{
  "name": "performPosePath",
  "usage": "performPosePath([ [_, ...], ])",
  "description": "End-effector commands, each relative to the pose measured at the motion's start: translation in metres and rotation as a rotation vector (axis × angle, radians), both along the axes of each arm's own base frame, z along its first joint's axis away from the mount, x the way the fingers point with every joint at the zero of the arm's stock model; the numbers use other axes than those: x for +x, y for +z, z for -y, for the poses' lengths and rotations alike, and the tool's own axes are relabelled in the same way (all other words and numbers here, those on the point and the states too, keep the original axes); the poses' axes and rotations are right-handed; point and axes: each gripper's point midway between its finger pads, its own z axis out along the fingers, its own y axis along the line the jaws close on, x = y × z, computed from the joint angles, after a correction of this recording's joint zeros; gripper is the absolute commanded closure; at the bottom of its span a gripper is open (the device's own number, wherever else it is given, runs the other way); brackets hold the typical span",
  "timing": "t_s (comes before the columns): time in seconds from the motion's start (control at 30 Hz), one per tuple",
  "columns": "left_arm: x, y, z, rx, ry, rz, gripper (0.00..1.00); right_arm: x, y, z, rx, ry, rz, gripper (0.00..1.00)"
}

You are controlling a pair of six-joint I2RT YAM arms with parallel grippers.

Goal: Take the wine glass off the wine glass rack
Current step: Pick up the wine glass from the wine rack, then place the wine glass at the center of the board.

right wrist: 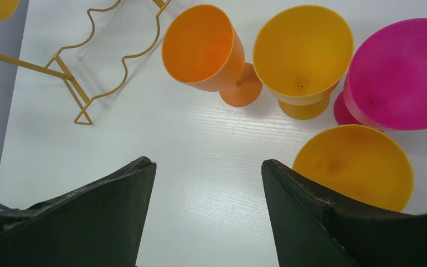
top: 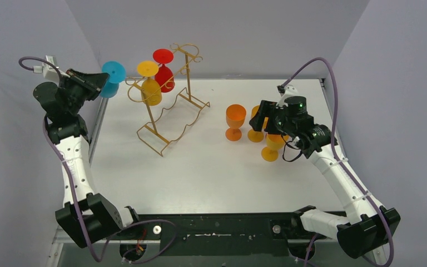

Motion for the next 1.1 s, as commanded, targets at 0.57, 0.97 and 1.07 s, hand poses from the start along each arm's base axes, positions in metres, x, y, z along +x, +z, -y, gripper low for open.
performPosePath([
  [0.57, -0.104, -0.025, 0.046, 0.143, 0.123, -0.102, 1.00, 0.009, 0.017, -0.029, 0.082, 0.106, 0.005, 0.28],
  [0.97, -0.142, -0.043, 0.133, 0.096, -0.212, -0.050, 1.00, 0.000, 0.028, -0.047, 0.246, 0.128, 0.034, 0.27],
  [1.07, -0.146, -0.055, 0.154, 0.084, -0.326, -0.058, 1.00, -0.003, 0.035, -0.052, 0.295, 0.146, 0.065, 0.27],
])
